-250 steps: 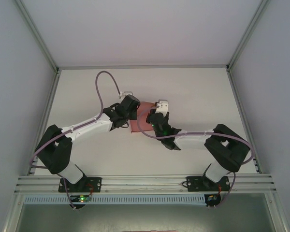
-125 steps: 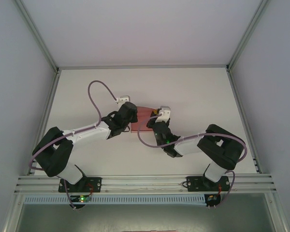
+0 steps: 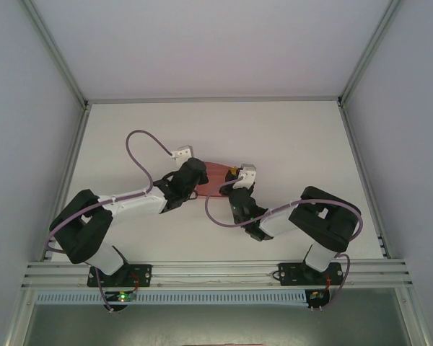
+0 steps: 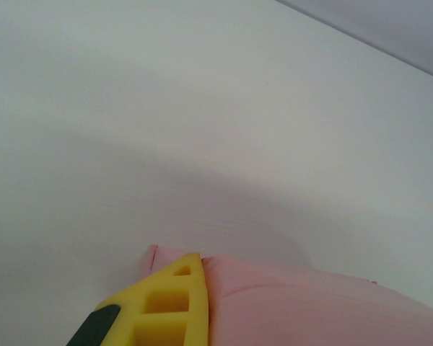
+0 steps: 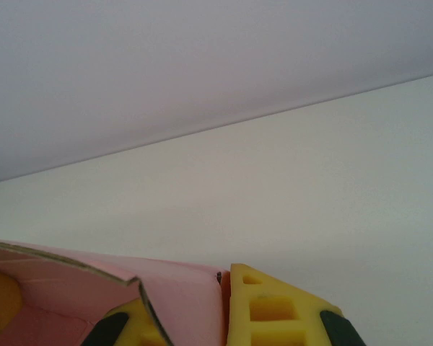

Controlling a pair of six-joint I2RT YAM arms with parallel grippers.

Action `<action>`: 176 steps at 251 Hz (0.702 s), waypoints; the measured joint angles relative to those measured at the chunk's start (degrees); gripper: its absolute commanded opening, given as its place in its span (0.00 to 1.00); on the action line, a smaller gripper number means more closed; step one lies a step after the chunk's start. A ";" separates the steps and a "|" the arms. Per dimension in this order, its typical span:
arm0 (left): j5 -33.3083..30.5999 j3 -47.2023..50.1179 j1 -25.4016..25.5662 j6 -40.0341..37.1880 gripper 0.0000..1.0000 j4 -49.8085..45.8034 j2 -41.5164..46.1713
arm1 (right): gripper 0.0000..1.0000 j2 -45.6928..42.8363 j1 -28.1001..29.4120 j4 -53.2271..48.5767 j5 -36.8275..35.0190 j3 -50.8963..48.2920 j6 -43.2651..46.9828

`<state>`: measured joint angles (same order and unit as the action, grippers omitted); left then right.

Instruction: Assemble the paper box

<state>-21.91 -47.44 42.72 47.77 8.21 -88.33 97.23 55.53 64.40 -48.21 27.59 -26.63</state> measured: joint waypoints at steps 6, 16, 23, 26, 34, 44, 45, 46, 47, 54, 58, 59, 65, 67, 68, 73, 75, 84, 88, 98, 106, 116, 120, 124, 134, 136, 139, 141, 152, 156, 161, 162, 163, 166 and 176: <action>0.00 -0.52 0.02 0.00 0.00 -1.05 0.00 | 0.00 0.00 0.04 0.02 -0.11 -0.02 0.00; 0.20 -1.64 0.07 -0.15 0.00 -3.34 0.00 | 0.00 0.00 0.13 -0.09 -0.39 -0.02 -0.02; 0.37 -2.47 0.07 -0.17 0.00 -5.03 0.00 | 0.00 -0.02 0.13 -0.31 -0.46 -0.02 -0.02; 0.46 -2.75 0.07 -0.20 0.00 -5.62 0.00 | 0.00 -0.04 0.13 -0.37 -0.50 -0.02 0.00; 0.66 -3.76 0.07 -0.44 0.00 -7.74 0.00 | 0.00 -0.17 0.13 -0.85 -0.50 -0.02 0.00; 0.72 -5.09 0.09 -0.81 0.00 -10.23 0.00 | 0.00 -0.59 0.13 -1.84 -0.48 -0.02 0.02; 0.72 -5.20 0.09 -0.83 0.00 -10.47 0.00 | 0.00 -0.63 0.13 -1.95 -0.46 -0.02 0.02; 0.72 -5.33 0.09 -0.83 0.00 -10.69 0.00 | 0.00 -0.68 0.13 -2.03 -0.46 0.00 0.02; 0.74 -5.60 0.09 -0.85 0.00 -11.08 0.00 | 0.00 -0.72 0.13 -2.12 -0.46 0.00 0.02; 0.66 -6.60 0.09 -1.05 0.00 -12.76 0.00 | 0.00 -1.11 0.13 -2.69 -0.44 0.07 0.02; 0.63 -7.13 0.09 -1.20 0.00 -13.55 0.00 | 0.00 -1.42 0.13 -3.10 -0.46 0.15 0.02; 0.61 -7.26 0.09 -1.25 0.00 -13.77 0.00 | 0.00 -1.49 0.13 -3.19 -0.46 0.17 0.02; 0.52 -8.26 0.09 -1.36 0.00 -15.28 0.00 | 0.00 -1.88 0.13 -3.61 -0.42 0.24 0.02; 0.46 -8.52 0.09 -1.40 0.00 -15.65 0.00 | 0.00 -2.01 0.13 -3.76 -0.44 0.26 0.02; 0.44 -8.68 0.09 -1.40 0.00 -15.85 0.00 | 0.00 -2.08 0.13 -3.82 -0.44 0.28 0.02; 0.37 -9.35 0.11 -1.46 0.00 -16.83 0.00 | 0.00 -2.51 0.13 -4.22 -0.44 0.35 0.02; 0.33 -9.70 0.15 -1.46 0.00 -17.31 0.00 | 0.00 -2.64 0.13 -4.31 -0.44 0.37 0.00; 0.22 -10.69 0.20 -1.46 0.00 -18.62 0.00 | 0.00 -3.30 0.13 -4.76 -0.44 0.39 -0.04; 0.24 -11.02 0.22 -1.46 0.00 -19.08 0.00 | 0.00 -3.58 0.11 -5.03 -0.42 0.39 -0.07; 0.44 -11.74 0.31 -1.40 0.00 -20.22 -0.04 | 0.00 -4.26 0.07 -5.73 -0.42 0.39 -0.24; 0.70 -12.26 0.31 -1.20 0.00 -21.11 -0.20 | 0.00 -4.63 -0.20 -6.23 -0.15 0.35 -0.48; 1.11 -12.94 0.31 -0.90 0.00 -22.03 -0.55 | 0.00 -4.90 -0.61 -6.75 0.39 0.35 -0.70; 1.27 -13.25 0.31 -0.52 0.00 -22.34 -0.85 | 0.00 -4.96 -0.72 -6.95 0.63 0.35 -0.74; 1.46 -13.57 0.28 -0.33 0.00 -22.67 -1.07 | 0.00 -5.01 -0.94 -7.13 0.81 0.35 -0.83; 1.97 -14.25 0.22 0.50 0.00 -23.26 -1.95 | 0.00 -5.05 -1.31 -7.89 1.05 0.37 -1.09; 2.08 -14.36 0.22 0.72 0.00 -23.32 -2.16 | 0.00 -5.05 -1.38 -8.09 1.09 0.37 -1.11; 2.29 -14.58 0.13 1.03 0.00 -23.47 -2.56 | 0.00 -5.05 -1.44 -8.39 1.14 0.37 -1.16; 2.40 -14.69 0.09 1.18 0.00 -23.54 -2.73 | 0.00 -5.05 -1.46 -8.66 1.14 0.37 -1.20; 3.30 -15.28 -0.11 2.38 0.00 -23.61 -4.09 | 0.00 -4.92 -1.73 -9.88 1.31 0.42 -1.55; 3.67 -15.50 -0.22 2.82 0.00 -23.61 -4.68 | 0.00 -4.85 -1.81 -10.19 1.33 0.42 -1.60; 3.82 -15.72 -0.33 3.30 0.00 -23.45 -5.20 | 0.00 -4.68 -1.97 -10.75 1.36 0.42 -1.79; 3.85 -15.80 -0.35 3.45 0.00 -23.26 -5.40 | 0.00 -4.63 -1.99 -10.80 1.38 0.42 -1.79; 3.87 -15.87 -0.35 3.50 0.00 -23.26 -5.49 | 0.00 -4.59 -2.03 -10.80 1.38 0.42 -1.79; 3.89 -16.20 -0.35 3.63 0.00 -23.30 -5.68 | 0.00 -4.48 -2.10 -10.84 1.31 0.44 -1.90; 4.07 -16.98 -0.48 4.24 0.00 -23.50 -6.32 | 0.00 -4.09 -2.34 -10.84 1.14 0.81 -2.21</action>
<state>-17.85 -64.42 42.24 52.01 -15.29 -94.65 93.14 53.19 53.56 -47.07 28.40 -28.84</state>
